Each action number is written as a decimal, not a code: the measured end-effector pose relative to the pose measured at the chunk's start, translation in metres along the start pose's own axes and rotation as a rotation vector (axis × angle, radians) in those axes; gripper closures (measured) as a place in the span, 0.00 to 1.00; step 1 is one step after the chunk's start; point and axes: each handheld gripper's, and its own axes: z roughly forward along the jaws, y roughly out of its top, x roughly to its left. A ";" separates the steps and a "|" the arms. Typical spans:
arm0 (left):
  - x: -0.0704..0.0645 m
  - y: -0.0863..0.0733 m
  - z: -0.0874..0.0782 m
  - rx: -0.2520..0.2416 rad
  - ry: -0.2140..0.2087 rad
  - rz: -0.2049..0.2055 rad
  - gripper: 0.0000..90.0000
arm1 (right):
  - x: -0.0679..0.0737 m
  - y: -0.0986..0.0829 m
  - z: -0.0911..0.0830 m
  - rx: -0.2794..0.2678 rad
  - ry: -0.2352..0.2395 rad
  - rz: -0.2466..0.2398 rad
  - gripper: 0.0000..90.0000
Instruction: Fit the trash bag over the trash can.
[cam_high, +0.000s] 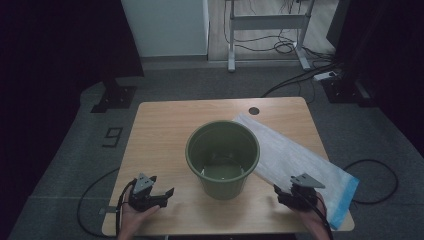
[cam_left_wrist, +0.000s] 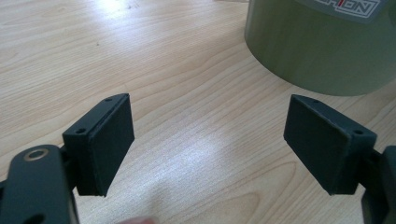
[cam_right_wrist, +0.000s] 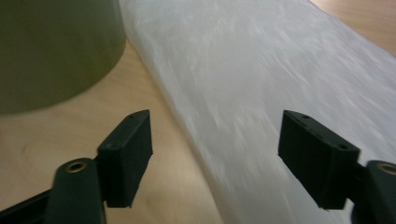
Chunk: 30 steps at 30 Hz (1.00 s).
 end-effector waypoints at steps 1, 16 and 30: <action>0.000 0.000 0.000 -0.001 0.001 0.000 0.17 | 0.001 0.004 0.008 0.001 0.004 -0.002 0.27; 0.006 -0.004 0.000 0.003 0.002 -0.022 0.18 | 0.031 0.028 0.083 0.093 -0.013 -0.042 0.24; 0.006 -0.005 0.002 0.011 0.003 -0.017 0.18 | 0.006 0.029 0.077 0.109 -0.037 0.010 0.99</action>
